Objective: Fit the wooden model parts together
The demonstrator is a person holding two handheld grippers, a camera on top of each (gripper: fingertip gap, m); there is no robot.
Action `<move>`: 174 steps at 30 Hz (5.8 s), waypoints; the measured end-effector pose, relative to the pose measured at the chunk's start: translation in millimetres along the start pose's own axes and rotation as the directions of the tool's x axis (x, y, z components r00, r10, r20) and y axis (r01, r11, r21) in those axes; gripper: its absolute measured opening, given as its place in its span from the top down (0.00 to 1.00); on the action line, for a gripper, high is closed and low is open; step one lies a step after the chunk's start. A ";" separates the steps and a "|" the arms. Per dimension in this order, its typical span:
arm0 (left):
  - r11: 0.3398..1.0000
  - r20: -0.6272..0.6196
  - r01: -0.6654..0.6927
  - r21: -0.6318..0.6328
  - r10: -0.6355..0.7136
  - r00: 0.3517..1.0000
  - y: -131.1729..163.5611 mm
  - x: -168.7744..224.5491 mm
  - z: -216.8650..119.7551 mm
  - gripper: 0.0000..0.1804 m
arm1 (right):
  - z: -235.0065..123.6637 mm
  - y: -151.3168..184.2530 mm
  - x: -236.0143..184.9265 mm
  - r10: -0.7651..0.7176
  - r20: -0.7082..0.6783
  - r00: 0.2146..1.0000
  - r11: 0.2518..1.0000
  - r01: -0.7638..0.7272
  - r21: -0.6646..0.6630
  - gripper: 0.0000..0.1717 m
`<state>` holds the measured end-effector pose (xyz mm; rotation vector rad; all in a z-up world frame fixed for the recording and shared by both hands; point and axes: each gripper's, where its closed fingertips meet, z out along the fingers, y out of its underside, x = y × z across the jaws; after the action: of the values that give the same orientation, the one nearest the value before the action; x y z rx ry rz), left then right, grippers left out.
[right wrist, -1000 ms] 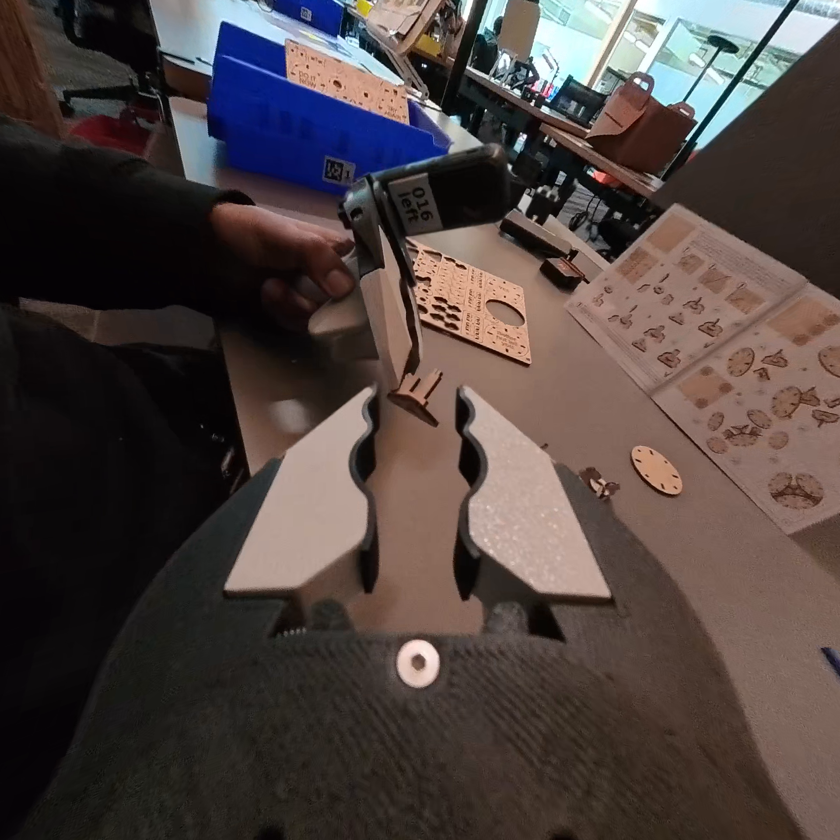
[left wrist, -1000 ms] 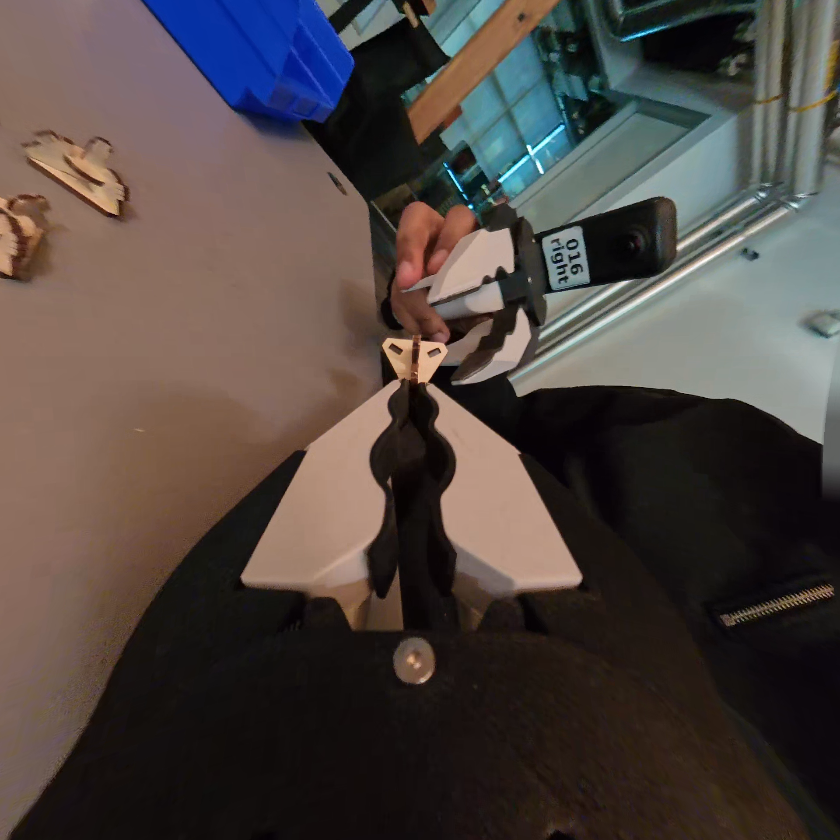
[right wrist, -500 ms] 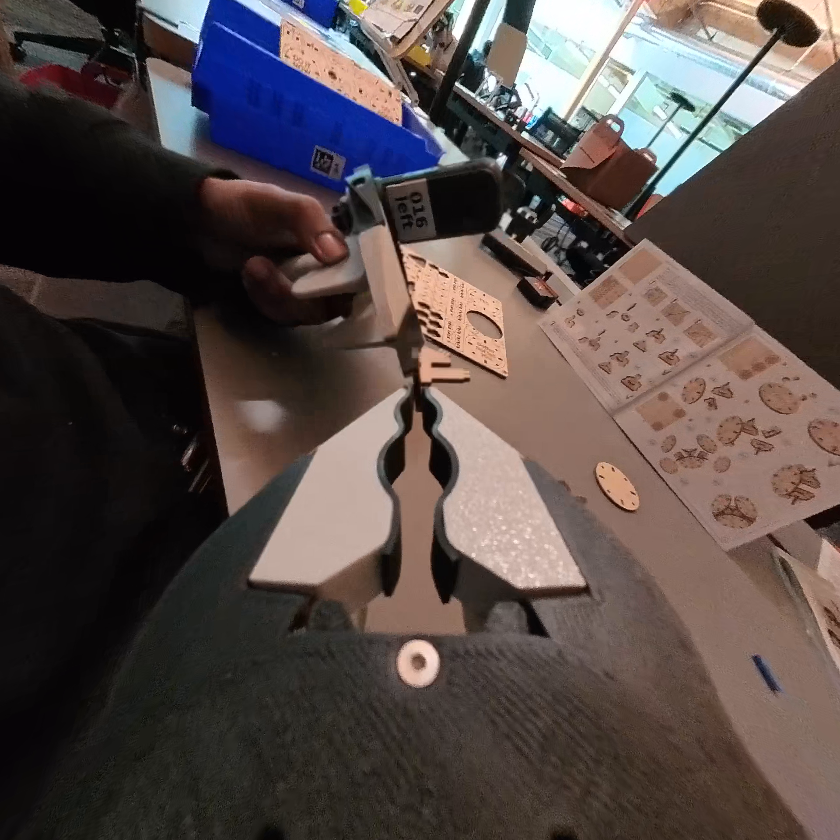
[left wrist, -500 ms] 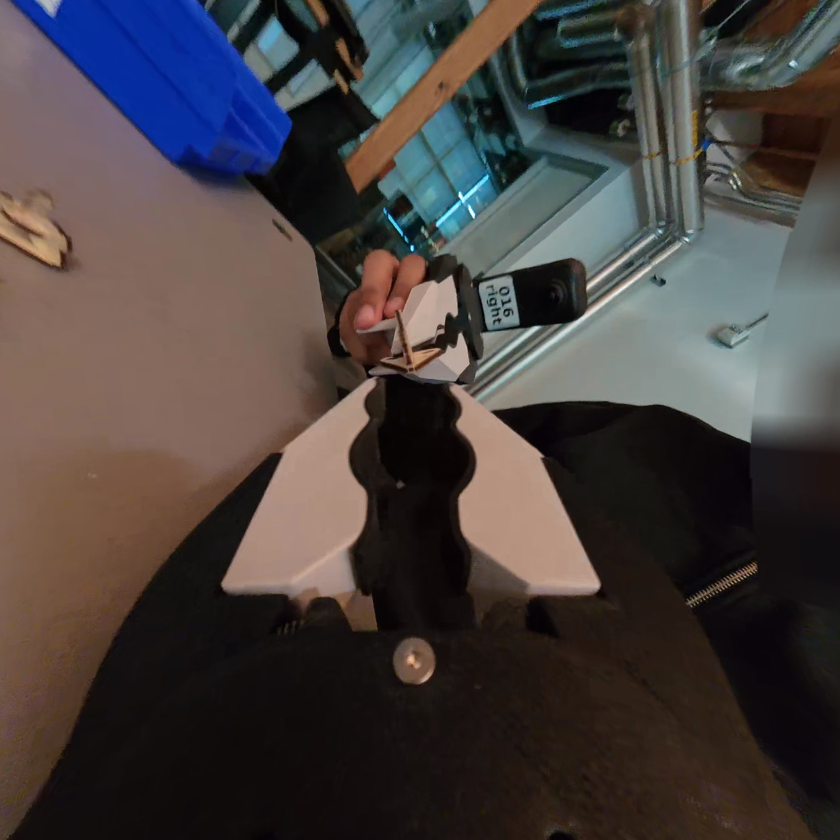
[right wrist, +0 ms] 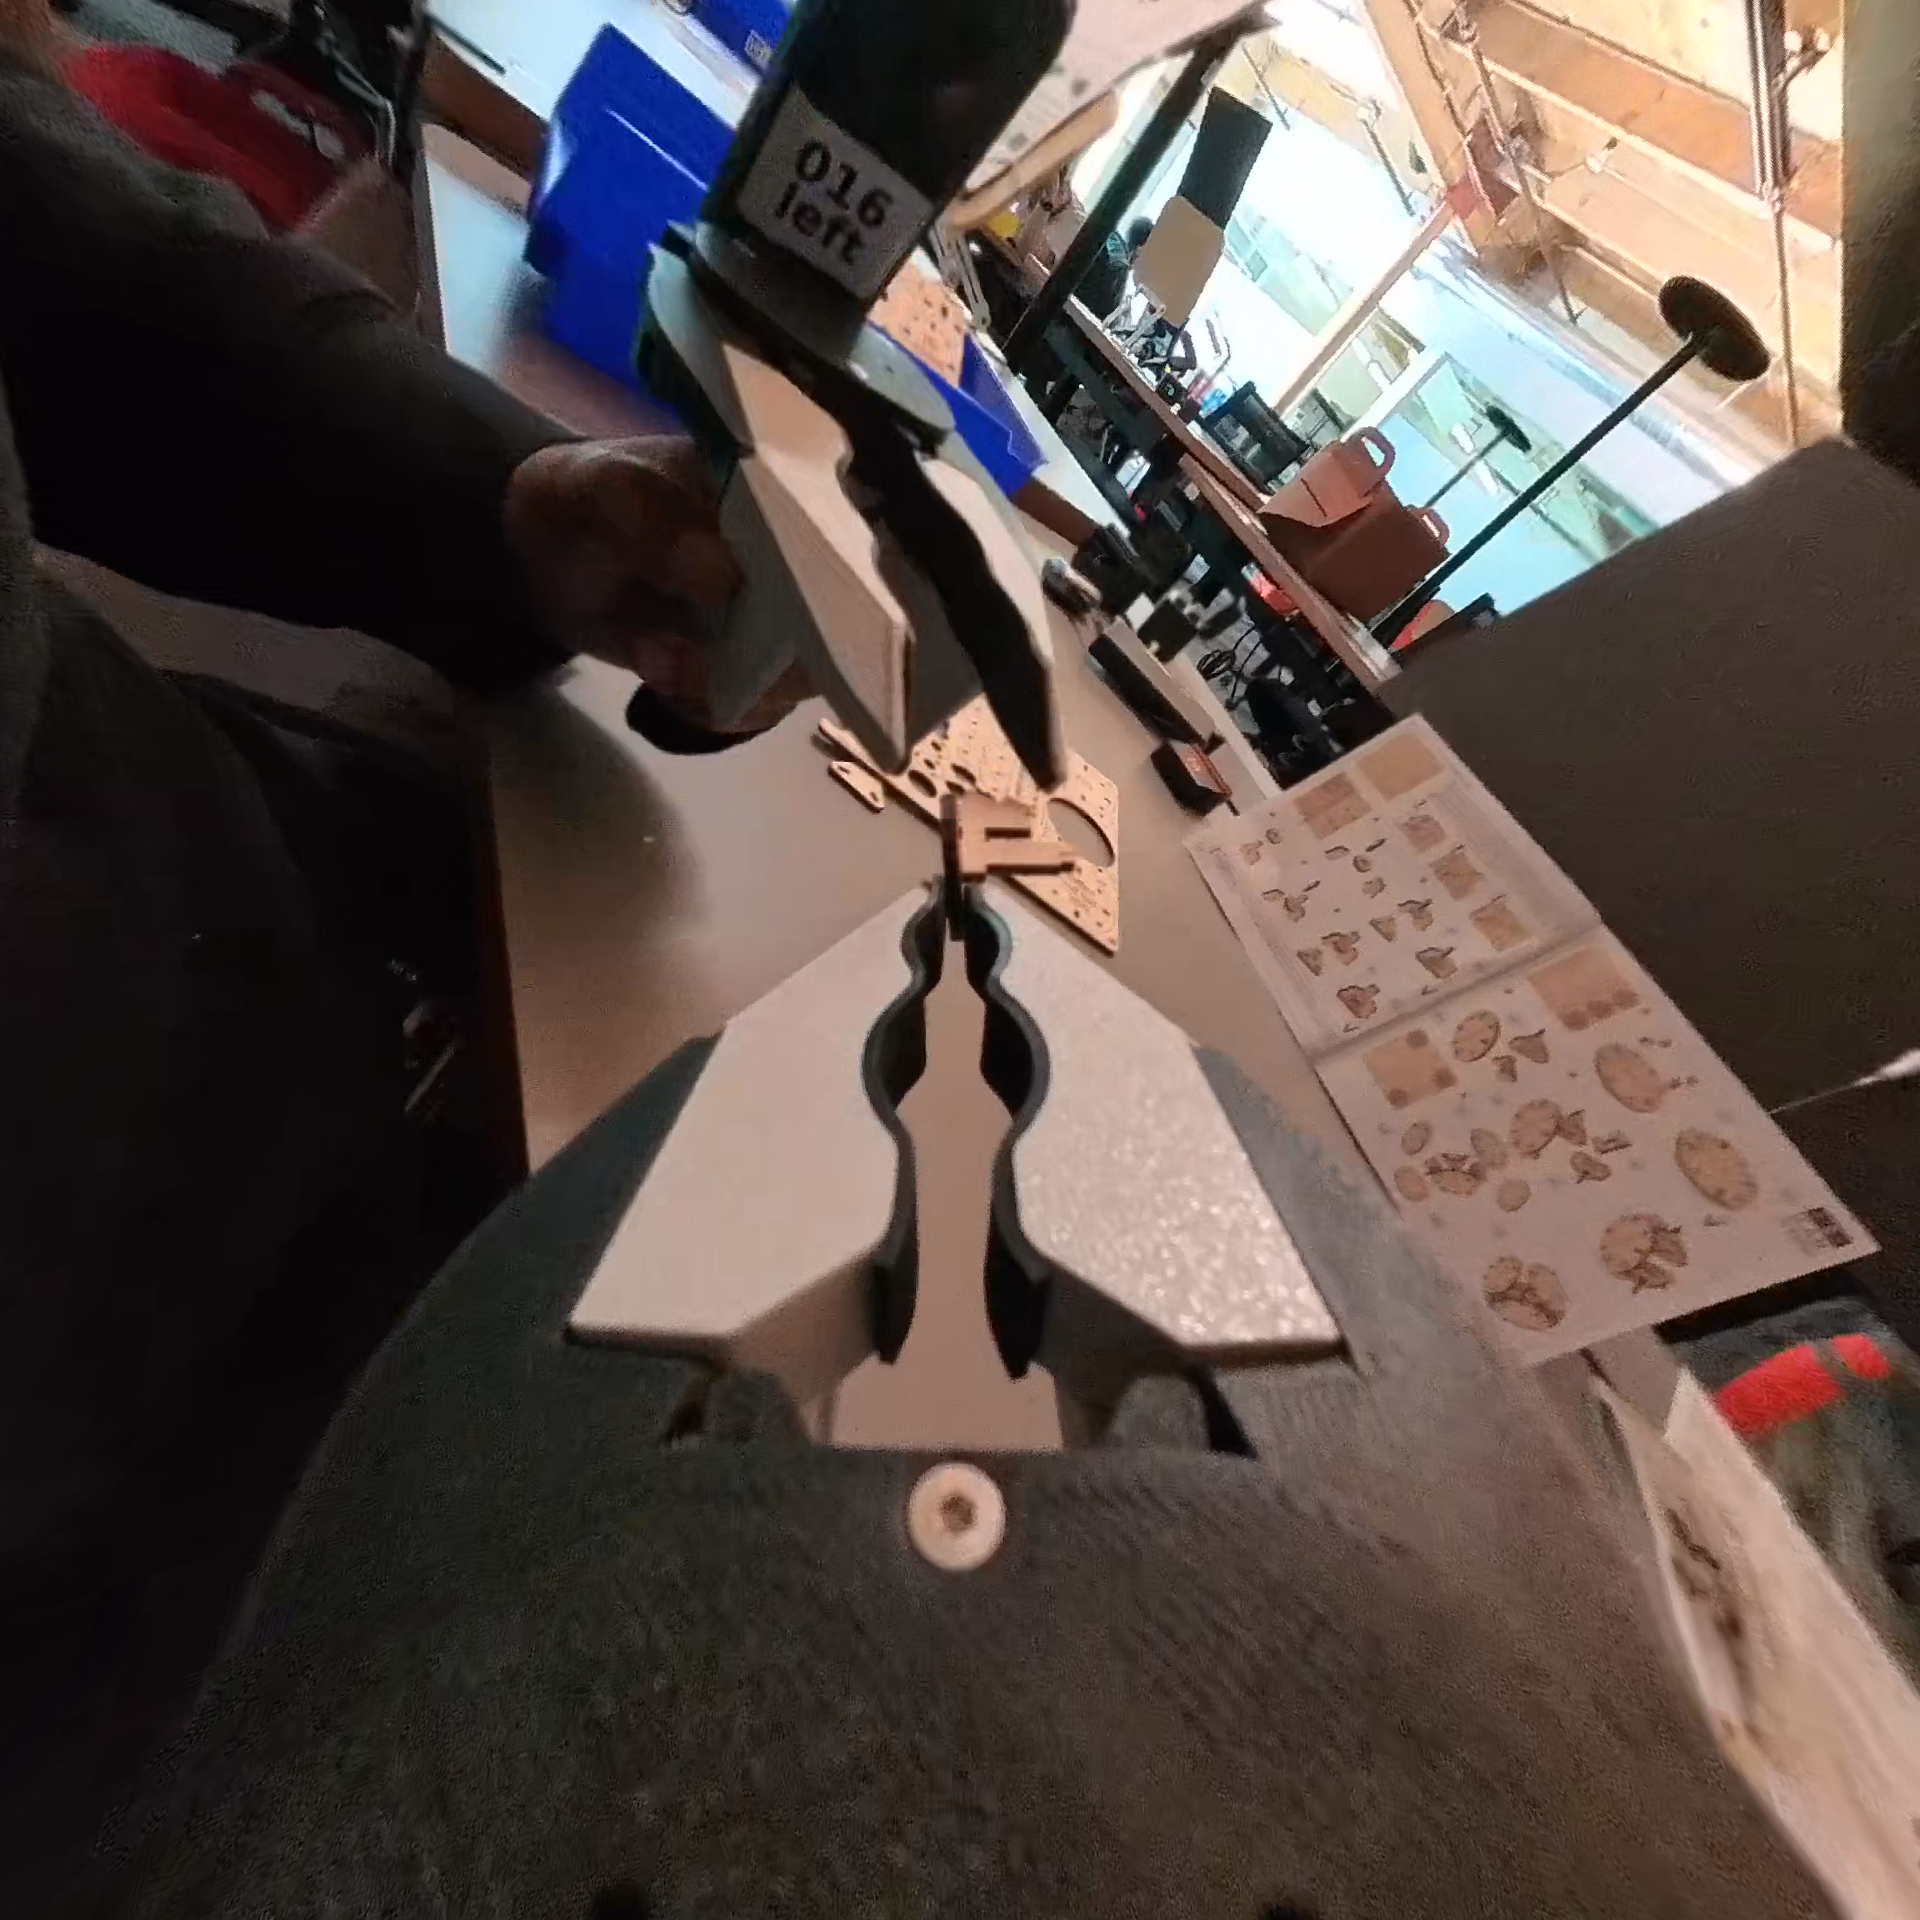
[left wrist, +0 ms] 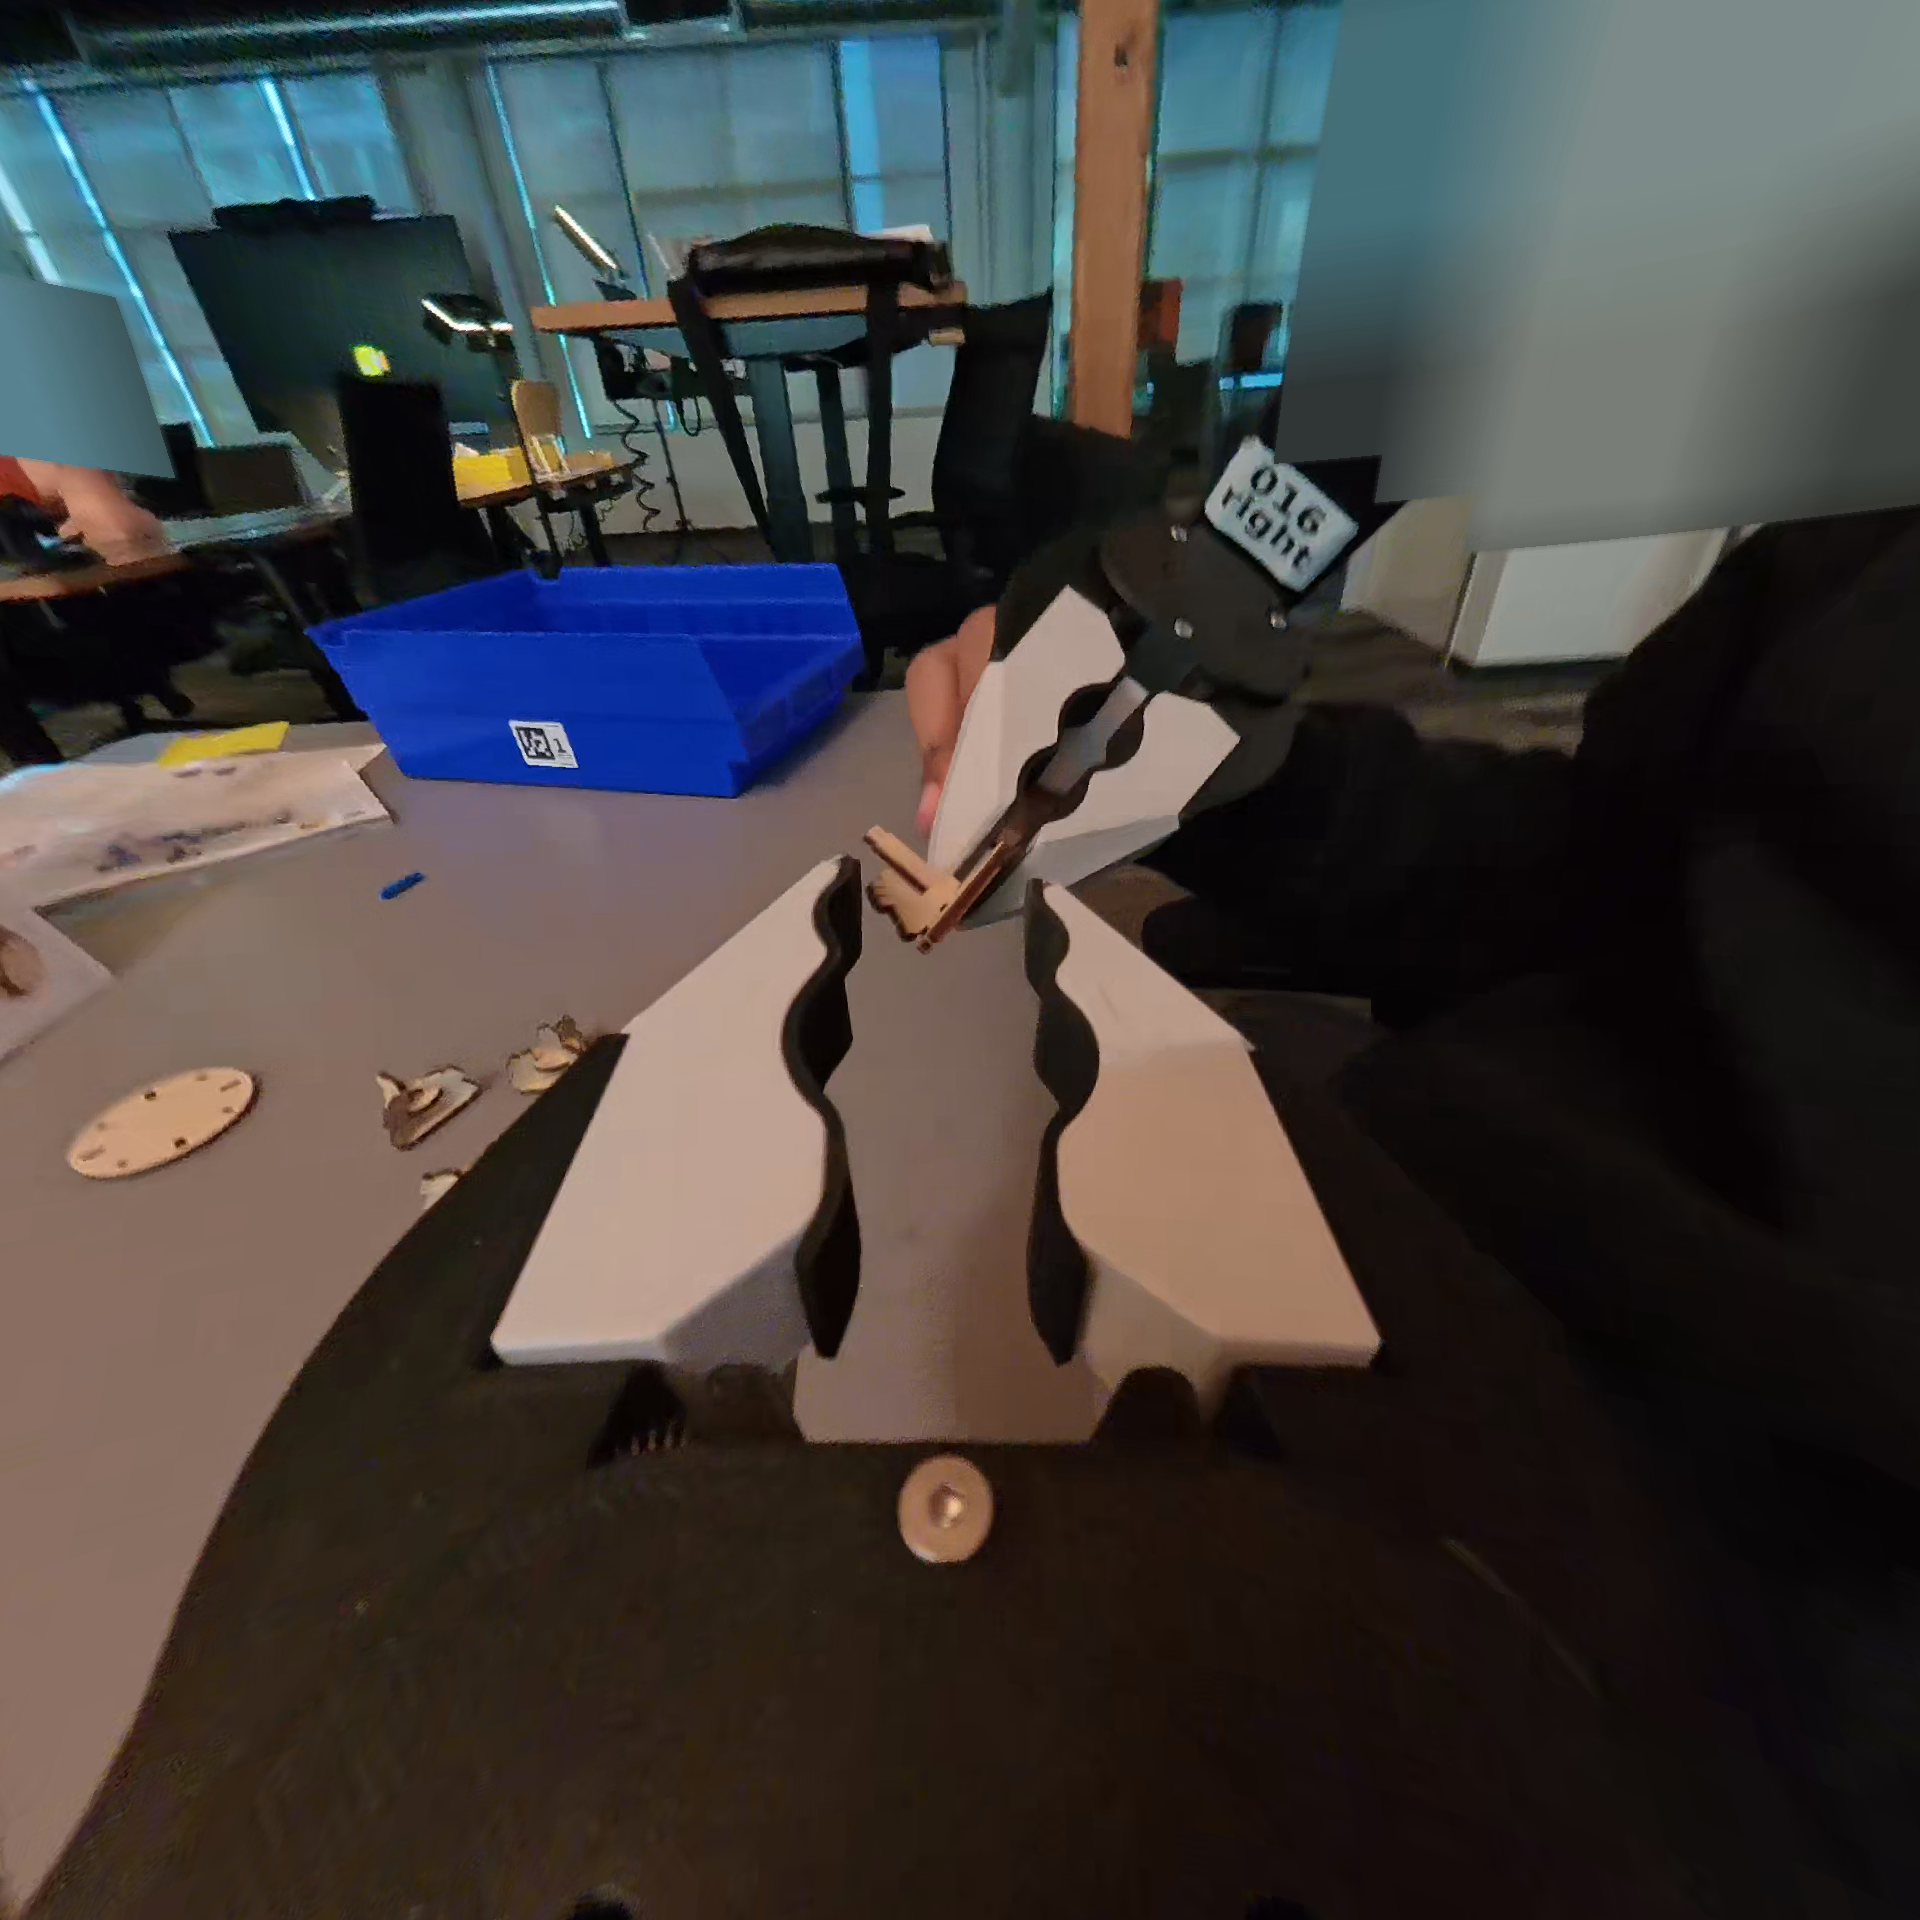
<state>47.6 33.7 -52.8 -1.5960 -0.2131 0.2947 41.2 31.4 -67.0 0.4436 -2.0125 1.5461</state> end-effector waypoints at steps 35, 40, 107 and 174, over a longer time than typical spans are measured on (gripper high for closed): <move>0.894 0.137 -0.145 -0.425 0.221 0.966 46.7 -18.5 4.0 0.86 | -1.2 32.5 -12.7 -0.196 0.065 0.979 0.939 0.206 -0.274 0.99; 0.866 0.164 0.049 -0.498 0.038 0.986 85.2 -32.5 1.0 0.83 | 17.5 84.0 -38.8 -0.226 0.188 0.956 0.856 0.287 -0.430 0.99; 0.828 0.086 0.155 -0.538 -0.129 0.988 102.5 15.2 55.1 0.76 | -36.8 34.7 120.1 0.723 -0.579 0.376 0.677 -0.552 0.487 1.00; 0.734 0.184 0.207 -0.647 -0.113 0.976 127.0 -5.1 57.2 0.98 | -12.9 43.9 136.3 0.673 -0.644 0.364 0.723 -0.511 0.466 1.00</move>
<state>19.0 80.2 -181.0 -2.2562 -0.6146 0.1955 -88.6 66.1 -15.6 -0.9378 -1.3085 1.8695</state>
